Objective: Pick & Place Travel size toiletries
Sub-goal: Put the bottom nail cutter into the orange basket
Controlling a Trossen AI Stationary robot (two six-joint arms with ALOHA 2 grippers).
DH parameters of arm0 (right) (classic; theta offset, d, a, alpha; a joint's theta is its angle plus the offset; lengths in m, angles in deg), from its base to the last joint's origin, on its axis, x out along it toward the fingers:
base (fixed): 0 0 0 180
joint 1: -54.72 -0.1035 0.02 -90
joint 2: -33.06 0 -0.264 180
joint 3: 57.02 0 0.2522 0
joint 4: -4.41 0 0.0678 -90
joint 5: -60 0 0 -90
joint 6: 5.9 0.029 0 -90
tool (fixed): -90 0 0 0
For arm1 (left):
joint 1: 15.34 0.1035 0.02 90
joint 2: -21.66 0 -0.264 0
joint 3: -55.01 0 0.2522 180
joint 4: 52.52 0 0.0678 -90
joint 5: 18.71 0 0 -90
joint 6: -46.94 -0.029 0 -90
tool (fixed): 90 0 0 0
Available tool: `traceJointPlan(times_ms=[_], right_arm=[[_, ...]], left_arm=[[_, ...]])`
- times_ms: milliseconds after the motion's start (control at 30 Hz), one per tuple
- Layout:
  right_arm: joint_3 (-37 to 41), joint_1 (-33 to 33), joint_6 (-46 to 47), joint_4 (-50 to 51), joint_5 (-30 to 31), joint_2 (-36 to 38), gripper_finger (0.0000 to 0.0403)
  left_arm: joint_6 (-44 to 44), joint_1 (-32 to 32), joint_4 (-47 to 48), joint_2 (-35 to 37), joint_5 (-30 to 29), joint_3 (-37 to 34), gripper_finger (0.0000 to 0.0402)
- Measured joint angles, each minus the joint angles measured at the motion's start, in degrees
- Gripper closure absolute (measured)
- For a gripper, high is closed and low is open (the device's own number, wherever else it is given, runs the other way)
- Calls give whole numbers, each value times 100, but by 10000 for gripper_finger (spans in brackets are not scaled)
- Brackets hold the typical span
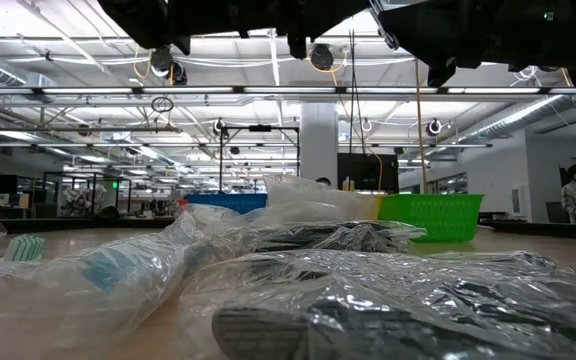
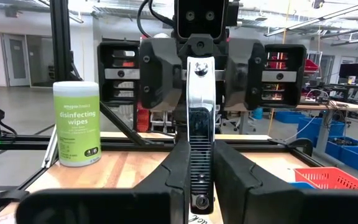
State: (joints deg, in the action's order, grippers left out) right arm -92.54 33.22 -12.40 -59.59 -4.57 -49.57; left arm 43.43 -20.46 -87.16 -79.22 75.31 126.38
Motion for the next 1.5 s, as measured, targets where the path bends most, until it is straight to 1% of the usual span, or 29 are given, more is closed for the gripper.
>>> traceJointPlan(times_ms=[133, 267, 300, 367, 433, 533, 600, 667, 767, 867, 933, 967, 1033, 1167, 1267, 1367, 1500], right_arm=[[0, 0, 2, 1, 1, 0, 368], [0, 2, 5, 9, 27, 2, 368], [0, 2, 4, 9, 26, 2, 368], [0, 2, 5, 20, 26, 2, 363], [-2, 4, 50, 37, 50, 2, 339], [-4, 4, 214, 50, 210, 2, 281], [-4, 4, 382, 74, 330, 2, 241], [-2, -4, 490, 166, 418, 2, 205], [-2, 0, 540, 334, 453, 2, 162], [-2, 0, 542, 343, 452, 2, 138], [-2, 0, 542, 345, 450, 2, 132], [-2, 0, 542, 342, 455, 2, 131], [-2, 0, 542, 343, 452, 2, 133], [-2, 0, 542, 340, 452, 2, 144], [0, 0, 542, 337, 452, 2, 151], [0, 0, 542, 343, 452, 2, 154], [2, 0, 542, 343, 452, 2, 154]], left_arm=[[0, 0, 9, 0, 1, 0, 303], [0, 0, 9, 0, 1, 0, 367], [2, 2, 7, 2, 1, 0, 375], [37, 12, 8, 2, 2, 0, 375], [67, 17, 50, 31, -37, 0, 375], [-82, 17, 349, 208, -321, 0, 375], [-314, 17, 725, 473, -733, 0, 375], [-534, 24, 1294, 812, -1251, 0, 375], [-904, 38, 2259, 1292, -2139, 0, 375], [-1102, 205, 3255, 1681, -3047, 0, 375], [-1036, 496, 3814, 1853, -3419, -39, 375], [-985, 676, 4023, 1896, -3490, -102, 375], [-808, 1112, 4132, 1926, -3469, -298, 375], [-353, 2127, 4117, 1896, -2946, -791, 375], [-60, 2806, 4065, 1781, -2744, -1079, 375], [94, 3295, 4050, 1685, -2653, -1224, 375], [156, 3660, 4103, 1598, -1999, -1231, 373]])
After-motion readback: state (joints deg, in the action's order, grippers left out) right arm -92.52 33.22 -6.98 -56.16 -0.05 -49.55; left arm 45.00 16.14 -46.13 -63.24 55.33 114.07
